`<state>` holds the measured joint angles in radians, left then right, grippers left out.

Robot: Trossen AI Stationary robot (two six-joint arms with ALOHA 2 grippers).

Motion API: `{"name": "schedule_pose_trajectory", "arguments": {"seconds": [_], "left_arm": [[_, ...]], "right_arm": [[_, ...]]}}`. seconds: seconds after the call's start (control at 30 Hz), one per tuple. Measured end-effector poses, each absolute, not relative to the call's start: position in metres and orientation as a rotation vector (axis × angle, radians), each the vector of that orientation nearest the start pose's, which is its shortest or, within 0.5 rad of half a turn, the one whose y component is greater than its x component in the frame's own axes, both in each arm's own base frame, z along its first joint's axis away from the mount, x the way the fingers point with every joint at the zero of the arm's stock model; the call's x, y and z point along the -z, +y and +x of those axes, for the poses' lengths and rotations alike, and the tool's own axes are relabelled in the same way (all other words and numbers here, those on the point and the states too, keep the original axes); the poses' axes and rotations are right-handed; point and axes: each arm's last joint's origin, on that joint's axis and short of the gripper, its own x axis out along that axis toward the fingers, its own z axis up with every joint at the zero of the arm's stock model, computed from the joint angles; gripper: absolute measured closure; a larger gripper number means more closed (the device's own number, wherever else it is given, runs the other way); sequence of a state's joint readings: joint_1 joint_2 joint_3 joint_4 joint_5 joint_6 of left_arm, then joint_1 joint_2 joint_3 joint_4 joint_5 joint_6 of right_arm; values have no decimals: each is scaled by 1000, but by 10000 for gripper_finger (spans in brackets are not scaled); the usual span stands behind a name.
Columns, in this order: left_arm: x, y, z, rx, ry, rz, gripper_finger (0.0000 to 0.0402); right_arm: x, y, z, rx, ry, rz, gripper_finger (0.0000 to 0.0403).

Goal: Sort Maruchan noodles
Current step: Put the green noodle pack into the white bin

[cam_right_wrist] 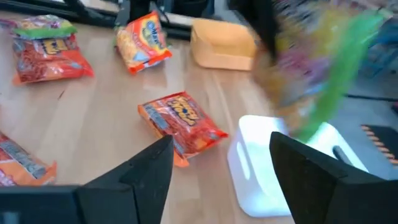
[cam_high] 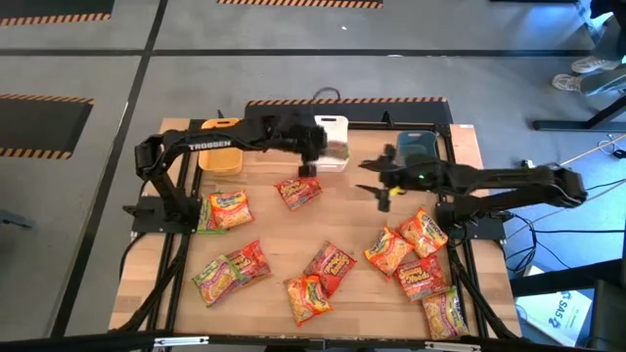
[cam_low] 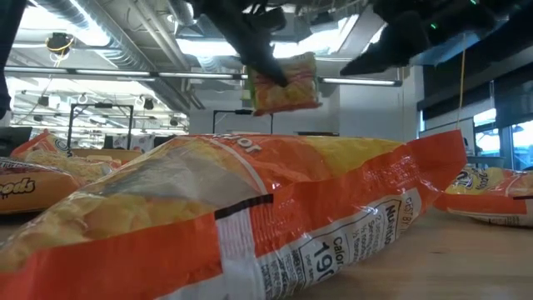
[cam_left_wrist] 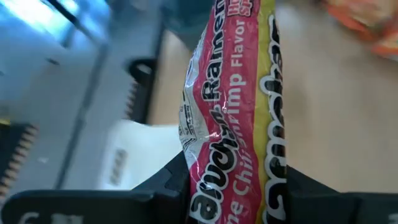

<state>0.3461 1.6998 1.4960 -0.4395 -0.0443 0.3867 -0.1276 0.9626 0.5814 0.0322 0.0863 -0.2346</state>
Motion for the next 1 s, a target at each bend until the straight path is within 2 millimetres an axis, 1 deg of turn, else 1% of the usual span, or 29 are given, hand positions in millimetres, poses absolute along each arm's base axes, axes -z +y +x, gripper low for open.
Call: {"name": "schedule_pose_trajectory", "arguments": {"seconds": [0.07, 0.13, 0.2, 0.27, 0.37, 0.5, 0.67, 0.77, 1.0], "left_arm": [[-321, 148, 359, -282, 644, 285, 295], [-319, 166, 361, -306, 591, 292, 295], [-308, 185, 361, -313, 592, 272, 295], [-301, 205, 365, -311, 581, 258, 295], [-296, 234, 371, -293, 612, 213, 295], [-275, 263, 380, -268, 738, 159, 295], [-261, 282, 387, -249, 811, 126, 295], [-247, 285, 390, -241, 848, 112, 295], [-240, 288, 390, -242, 860, 136, 295]], "right_arm": [[-239, -30, 198, 184, 323, -231, 153], [-229, -31, 194, 203, 260, -231, 153], [-217, -33, 190, 219, 235, -225, 153], [-209, -34, 187, 233, 230, -206, 153], [-201, -37, 185, 254, 255, -162, 153], [-195, -37, 184, 268, 302, -100, 153], [-192, -37, 183, 276, 327, -36, 153], [-192, -37, 183, 279, 329, -17, 153], [-192, -37, 183, 280, 328, -17, 153]]}}
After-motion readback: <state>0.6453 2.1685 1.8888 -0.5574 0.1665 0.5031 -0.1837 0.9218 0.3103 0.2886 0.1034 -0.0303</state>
